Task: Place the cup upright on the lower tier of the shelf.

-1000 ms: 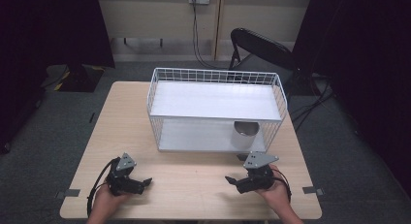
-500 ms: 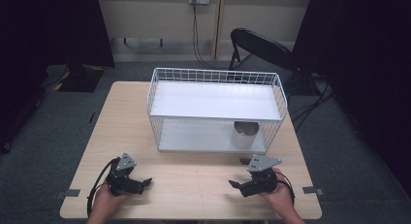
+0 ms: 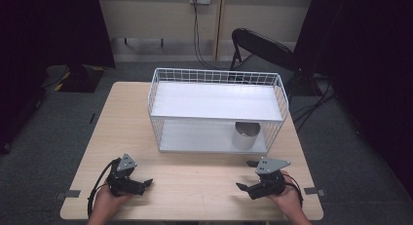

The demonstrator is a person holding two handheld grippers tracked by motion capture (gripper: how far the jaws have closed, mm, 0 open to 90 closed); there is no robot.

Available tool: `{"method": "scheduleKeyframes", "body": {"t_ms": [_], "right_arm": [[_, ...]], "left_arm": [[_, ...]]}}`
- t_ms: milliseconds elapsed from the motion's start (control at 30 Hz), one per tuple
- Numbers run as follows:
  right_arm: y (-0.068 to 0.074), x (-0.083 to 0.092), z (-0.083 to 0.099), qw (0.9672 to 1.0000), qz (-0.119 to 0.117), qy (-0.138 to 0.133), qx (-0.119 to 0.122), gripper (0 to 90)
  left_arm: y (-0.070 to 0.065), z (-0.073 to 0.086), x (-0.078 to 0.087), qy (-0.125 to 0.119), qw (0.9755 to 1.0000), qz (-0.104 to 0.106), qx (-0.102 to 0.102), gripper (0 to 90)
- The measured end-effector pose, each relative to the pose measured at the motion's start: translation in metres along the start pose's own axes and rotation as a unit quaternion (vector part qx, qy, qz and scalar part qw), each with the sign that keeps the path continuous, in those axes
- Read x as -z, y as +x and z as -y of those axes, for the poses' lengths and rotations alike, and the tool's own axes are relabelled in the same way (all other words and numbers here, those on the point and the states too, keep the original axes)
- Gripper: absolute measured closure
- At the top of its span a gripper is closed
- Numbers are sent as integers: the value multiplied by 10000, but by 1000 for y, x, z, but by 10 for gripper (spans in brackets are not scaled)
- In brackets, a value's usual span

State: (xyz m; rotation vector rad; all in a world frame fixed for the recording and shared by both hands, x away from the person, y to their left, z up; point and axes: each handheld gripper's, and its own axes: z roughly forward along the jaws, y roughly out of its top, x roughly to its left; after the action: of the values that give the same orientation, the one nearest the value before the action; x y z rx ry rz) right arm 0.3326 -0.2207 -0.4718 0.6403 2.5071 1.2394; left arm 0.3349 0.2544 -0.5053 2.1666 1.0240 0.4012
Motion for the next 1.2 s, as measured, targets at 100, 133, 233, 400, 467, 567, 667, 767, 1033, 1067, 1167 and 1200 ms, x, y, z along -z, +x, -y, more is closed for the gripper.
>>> {"method": "scheduleKeyframes", "body": {"t_ms": [100,133,233,400,467,567,667,767,1033,1067,1167,1200], "right_arm": [[-2,3,4,10000,30,17,-28,136],[-3,4,5,10000,39,15,-44,136],[-4,5,8,10000,55,38,-35,136],[-7,9,16,9999,79,89,-77,136],[-8,10,19,9999,97,88,-111,136],[-9,13,22,9998,104,97,-129,136],[-10,14,25,9998,110,122,-126,136],[-12,15,28,9997,138,153,-138,135],[-17,17,38,9992,174,276,-224,135],[-17,17,39,9991,164,307,-224,135],[-18,16,42,9988,158,393,-231,134],[-19,15,43,9988,156,409,-237,134]], "left_arm": [[0,0,0,0,10000,1,-1,0],[0,0,0,0,10000,1,1,0],[0,0,0,0,10000,0,2,0],[0,0,0,0,10000,0,0,0],[0,0,0,0,10000,0,0,0],[0,0,0,1,10000,0,-1,0],[0,0,0,0,10000,1,0,0],[0,0,0,1,10000,1,-1,0],[0,0,0,0,10000,1,0,0],[0,0,0,-1,10000,1,1,0],[0,0,0,1,10000,0,0,0],[0,0,0,0,10000,0,-1,0]]}}
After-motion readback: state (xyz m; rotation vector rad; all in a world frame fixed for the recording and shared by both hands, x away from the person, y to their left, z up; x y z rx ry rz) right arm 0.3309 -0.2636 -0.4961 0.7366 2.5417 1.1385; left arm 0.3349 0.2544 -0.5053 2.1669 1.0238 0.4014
